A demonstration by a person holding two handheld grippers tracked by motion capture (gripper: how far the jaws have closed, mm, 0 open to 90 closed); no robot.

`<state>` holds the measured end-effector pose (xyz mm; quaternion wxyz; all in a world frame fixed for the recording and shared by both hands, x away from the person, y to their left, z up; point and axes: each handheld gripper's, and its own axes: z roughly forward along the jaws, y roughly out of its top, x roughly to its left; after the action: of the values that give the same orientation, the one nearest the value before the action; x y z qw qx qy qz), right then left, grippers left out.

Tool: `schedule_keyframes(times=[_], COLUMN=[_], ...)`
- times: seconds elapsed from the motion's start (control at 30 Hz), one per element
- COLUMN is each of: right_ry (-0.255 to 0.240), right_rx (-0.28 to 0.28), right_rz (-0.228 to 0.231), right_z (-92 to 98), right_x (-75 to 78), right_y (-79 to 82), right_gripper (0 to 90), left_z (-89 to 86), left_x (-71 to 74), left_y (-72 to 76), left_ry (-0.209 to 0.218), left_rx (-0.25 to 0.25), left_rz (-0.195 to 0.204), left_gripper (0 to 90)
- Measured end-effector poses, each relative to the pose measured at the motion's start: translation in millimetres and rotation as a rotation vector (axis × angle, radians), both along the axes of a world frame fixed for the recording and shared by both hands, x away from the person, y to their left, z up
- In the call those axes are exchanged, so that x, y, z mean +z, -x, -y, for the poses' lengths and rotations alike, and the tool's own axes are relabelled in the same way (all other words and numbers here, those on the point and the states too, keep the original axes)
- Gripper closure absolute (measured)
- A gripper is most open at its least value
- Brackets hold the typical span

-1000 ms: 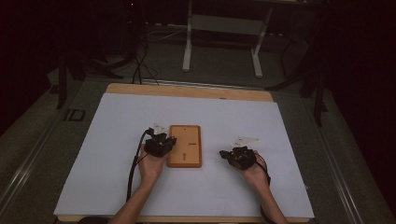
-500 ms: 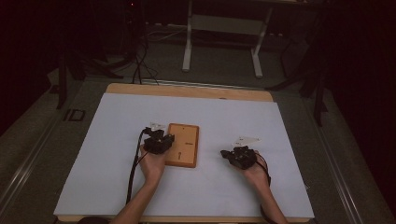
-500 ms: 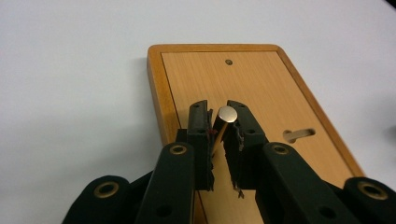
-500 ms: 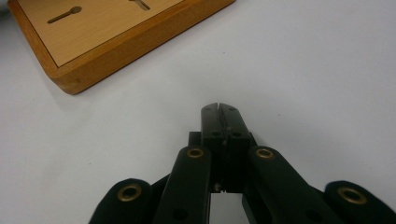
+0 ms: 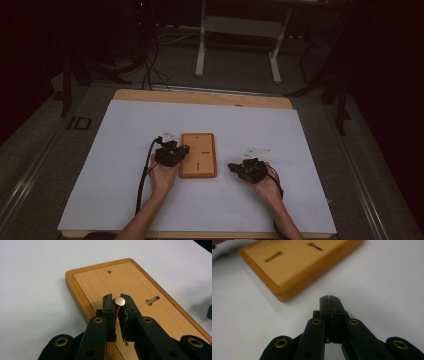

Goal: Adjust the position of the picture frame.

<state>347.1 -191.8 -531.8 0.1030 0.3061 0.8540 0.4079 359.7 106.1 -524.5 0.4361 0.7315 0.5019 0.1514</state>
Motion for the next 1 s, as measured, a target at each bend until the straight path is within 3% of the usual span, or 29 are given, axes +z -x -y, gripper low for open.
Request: schedule_keyframes(times=[0.17, 0.4, 0.6, 0.7, 0.9, 1.0], right_ry=[0.031, 0.013, 0.040, 0.060, 0.076, 0.095], right_rx=[0.055, 0.095, 0.158, 0.206, 0.232, 0.241], right_rz=[-0.014, -0.023, -0.020, -0.009, -0.010, -0.002], right_z=[-19.3, -24.8, -39.0, -51.9, -55.5, -48.8], right_x=[-7.5, -4.8, -7.9, -7.2, -6.6, -5.5], right_y=[3.4, 9.6, 20.5, 28.6, 35.6, 37.2], right_gripper=[90.0, 90.0, 90.0, 90.0, 90.0, 90.0], left_z=[2.8, 1.1, 3.5, 10.0, 13.6, 12.7], left_x=[1.1, 1.6, 5.0, 7.2, 7.7, 5.9], left_y=[0.9, 0.5, 1.6, 2.4, 1.3, 1.3], left_ry=[0.003, 0.007, 0.048, 0.099, 0.093, 0.065], left_rx=[-0.018, -0.028, -0.050, -0.096, -0.139, -0.152], left_rz=[0.009, 0.016, 0.013, 0.010, 0.016, 0.016], left_gripper=[84.0, 84.0, 83.9, 84.3, 84.4, 84.2])
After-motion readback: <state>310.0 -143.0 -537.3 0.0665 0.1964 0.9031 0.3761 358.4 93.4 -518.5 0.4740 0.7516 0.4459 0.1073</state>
